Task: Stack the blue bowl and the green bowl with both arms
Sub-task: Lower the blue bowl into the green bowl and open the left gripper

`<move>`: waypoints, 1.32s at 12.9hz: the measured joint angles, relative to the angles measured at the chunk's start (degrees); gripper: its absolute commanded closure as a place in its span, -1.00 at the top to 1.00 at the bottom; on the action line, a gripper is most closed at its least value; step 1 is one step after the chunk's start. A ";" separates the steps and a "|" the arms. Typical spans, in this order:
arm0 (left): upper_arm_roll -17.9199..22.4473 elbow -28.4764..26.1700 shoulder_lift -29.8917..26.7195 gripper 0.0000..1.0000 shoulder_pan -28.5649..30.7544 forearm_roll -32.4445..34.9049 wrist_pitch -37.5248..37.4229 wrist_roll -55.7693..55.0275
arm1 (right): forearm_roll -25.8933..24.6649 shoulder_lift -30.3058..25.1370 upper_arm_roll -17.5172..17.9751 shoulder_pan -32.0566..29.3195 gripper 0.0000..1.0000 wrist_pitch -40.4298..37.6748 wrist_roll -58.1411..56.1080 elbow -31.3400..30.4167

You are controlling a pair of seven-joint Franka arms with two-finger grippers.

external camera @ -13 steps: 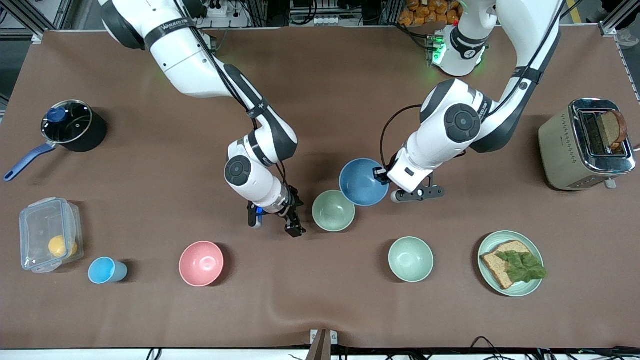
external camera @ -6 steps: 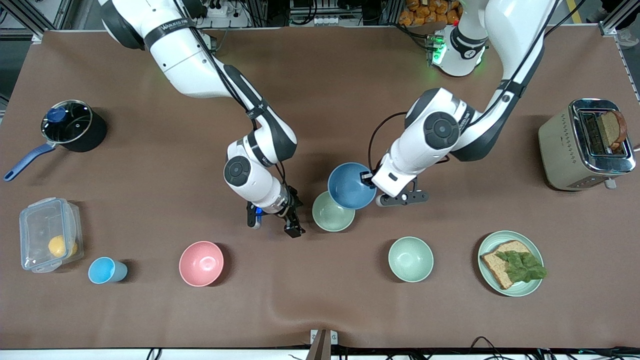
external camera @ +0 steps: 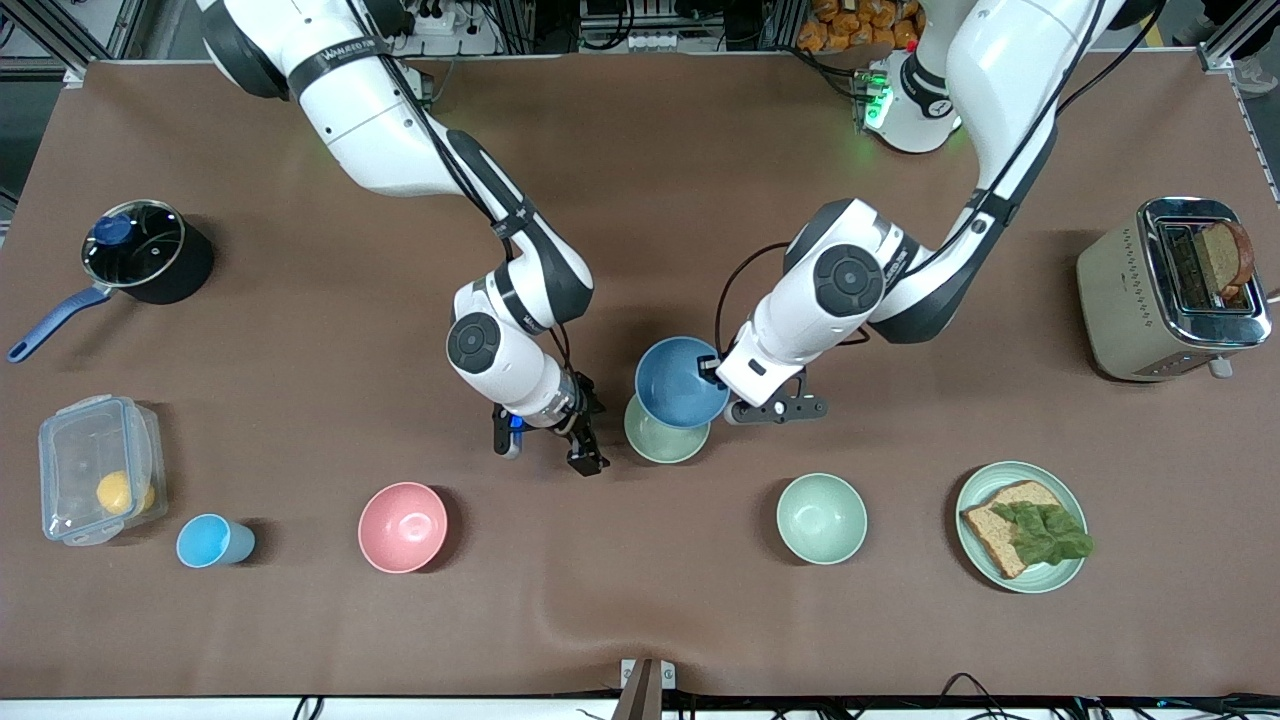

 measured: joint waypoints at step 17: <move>6.24 4.15 9.01 -1.00 -7.26 5.44 8.05 -0.01 | 0.00 2.24 0.03 -0.03 1.00 2.26 0.22 0.80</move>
